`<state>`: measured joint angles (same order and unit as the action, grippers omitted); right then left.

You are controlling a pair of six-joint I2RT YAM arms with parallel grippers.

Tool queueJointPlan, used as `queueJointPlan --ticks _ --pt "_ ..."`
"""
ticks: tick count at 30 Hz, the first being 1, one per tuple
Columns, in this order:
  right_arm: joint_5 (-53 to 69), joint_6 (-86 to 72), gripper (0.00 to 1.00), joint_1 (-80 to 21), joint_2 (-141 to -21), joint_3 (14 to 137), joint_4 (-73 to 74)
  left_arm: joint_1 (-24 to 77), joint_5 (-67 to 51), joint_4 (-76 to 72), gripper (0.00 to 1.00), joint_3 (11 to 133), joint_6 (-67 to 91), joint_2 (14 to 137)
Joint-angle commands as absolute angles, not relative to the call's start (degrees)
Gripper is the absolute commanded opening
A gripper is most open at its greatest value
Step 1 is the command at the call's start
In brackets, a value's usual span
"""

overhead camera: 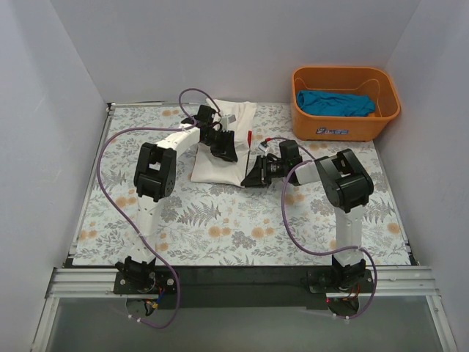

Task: Fold and stack the t-shirts
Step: Fold the tshirt

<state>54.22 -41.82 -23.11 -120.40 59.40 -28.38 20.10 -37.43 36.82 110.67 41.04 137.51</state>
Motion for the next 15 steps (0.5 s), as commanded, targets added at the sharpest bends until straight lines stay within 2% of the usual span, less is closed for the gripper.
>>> queueJointPlan --ticks 1,5,7,13,15 --pt "57.4 -41.92 0.26 -23.47 -114.88 56.44 -28.39 20.13 -32.96 36.47 0.32 108.28 40.96 136.67" --pt "54.59 -40.09 0.1 -22.24 -112.51 55.2 -25.24 20.21 -32.7 35.86 0.32 106.79 41.4 135.71" --pt "53.27 -34.75 0.01 -21.36 -111.54 56.07 -18.42 20.13 -33.22 35.51 0.32 106.61 41.83 134.74" --pt "49.83 -20.33 0.01 -19.6 -110.57 62.31 -0.56 20.13 -39.37 32.88 0.39 106.61 44.21 129.3" --pt "48.87 -15.92 0.01 -19.69 -108.73 64.59 -0.09 19.6 -40.77 31.91 0.4 106.87 45.34 127.45"
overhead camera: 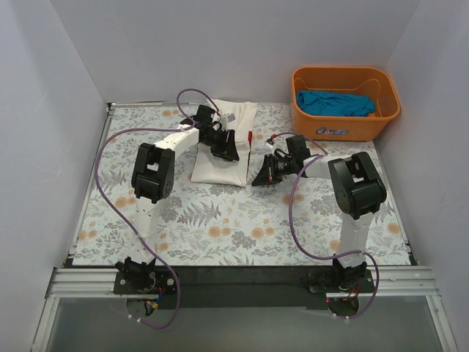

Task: Fold and stack the t-shirts
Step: Fold the tshirt

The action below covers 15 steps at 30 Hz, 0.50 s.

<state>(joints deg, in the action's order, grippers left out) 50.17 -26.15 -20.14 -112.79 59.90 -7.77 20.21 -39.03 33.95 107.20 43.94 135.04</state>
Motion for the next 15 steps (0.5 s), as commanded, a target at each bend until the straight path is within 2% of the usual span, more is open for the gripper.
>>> queueJointPlan --ticks 1,6,15 --pt "48.61 -15.3 0.03 -19.69 -108.55 65.9 -0.09 19.16 -41.39 31.56 0.4 106.88 46.13 125.96" --pt "47.64 -12.92 0.13 -20.13 -110.82 75.13 1.41 13.28 -42.63 34.0 0.4 107.84 47.99 123.93" --pt "49.48 -13.18 0.12 -23.11 -124.62 93.41 1.58 8.17 -42.19 34.89 0.34 106.79 45.0 126.82"
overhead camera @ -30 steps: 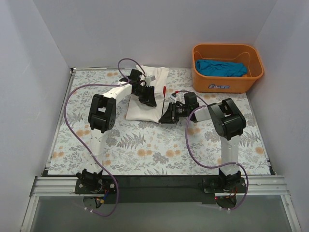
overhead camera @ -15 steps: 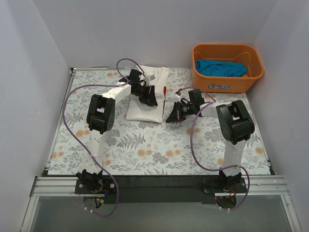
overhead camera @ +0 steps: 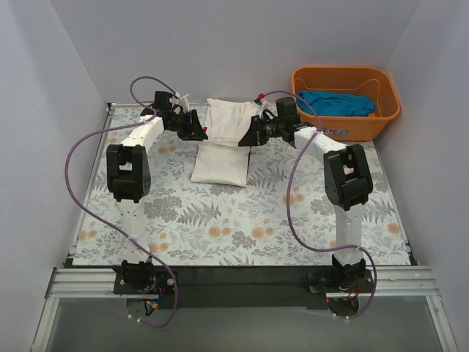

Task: Fold and stack the t-shirts
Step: Fold the tshirt

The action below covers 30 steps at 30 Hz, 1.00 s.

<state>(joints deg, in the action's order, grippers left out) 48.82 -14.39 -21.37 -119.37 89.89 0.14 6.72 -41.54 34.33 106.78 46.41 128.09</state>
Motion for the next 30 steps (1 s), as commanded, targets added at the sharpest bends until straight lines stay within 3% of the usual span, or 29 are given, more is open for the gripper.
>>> queueJointPlan --ticks 1,14,20,27,30 --pt "49.31 -13.62 0.12 -23.2 -125.85 94.56 1.41 8.09 -41.93 34.63 0.34 106.87 44.83 127.35" --pt "39.81 -12.39 0.12 -21.71 -138.24 107.39 -1.93 6.42 -38.76 28.58 0.31 118.39 44.03 138.86" --pt "38.5 -10.46 0.2 -20.04 -139.13 108.72 -1.67 5.28 -35.77 28.74 0.32 119.8 44.9 139.93" --pt "45.6 -8.08 0.28 -19.33 -131.24 107.06 -0.18 3.69 -46.66 23.64 0.36 104.52 47.73 124.65" --pt "49.56 -10.81 0.29 -20.91 -125.26 100.13 -0.35 3.69 -50.0 24.95 0.36 96.98 48.25 117.88"
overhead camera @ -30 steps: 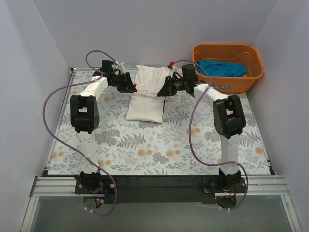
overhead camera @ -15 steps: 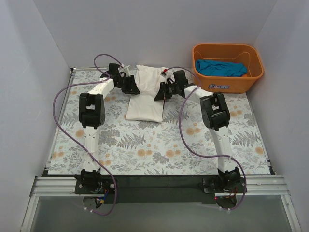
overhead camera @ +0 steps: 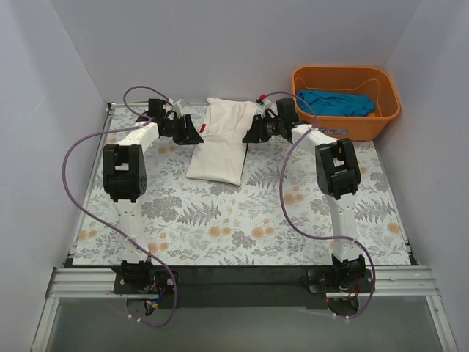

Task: Fold and stack the t-shirts
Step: Fold the tshirt

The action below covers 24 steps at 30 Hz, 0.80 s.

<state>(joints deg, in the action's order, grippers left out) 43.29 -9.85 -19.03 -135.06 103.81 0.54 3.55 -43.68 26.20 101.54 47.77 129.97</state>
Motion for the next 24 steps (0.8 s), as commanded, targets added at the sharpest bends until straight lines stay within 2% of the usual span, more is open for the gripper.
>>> queueJointPlan --ticks 1,5,10,17,22,24 --pt "51.31 -11.42 0.3 -21.61 -123.85 98.28 -0.35 3.69 -50.53 25.57 0.36 95.2 48.6 116.64" --pt "53.79 -14.32 0.31 -27.06 -119.36 90.1 -0.7 3.78 -52.74 27.42 0.36 85.36 52.45 112.42" --pt "53.18 -17.32 0.3 -30.14 -122.51 86.66 -1.67 4.04 -51.69 26.29 0.35 78.85 54.84 113.82" --pt "48.43 -14.24 0.28 -29.36 -129.02 84.12 -1.5 3.78 -47.2 27.77 0.34 77.08 53.53 120.04" --pt "43.87 -10.38 0.29 -26.47 -126.13 78.58 4.11 3.25 -47.54 29.53 0.34 74.8 54.93 121.29" --pt "43.42 -6.34 0.29 -25.58 -123.76 76.47 6.4 3.34 -51.67 29.62 0.34 72.0 55.63 119.28"
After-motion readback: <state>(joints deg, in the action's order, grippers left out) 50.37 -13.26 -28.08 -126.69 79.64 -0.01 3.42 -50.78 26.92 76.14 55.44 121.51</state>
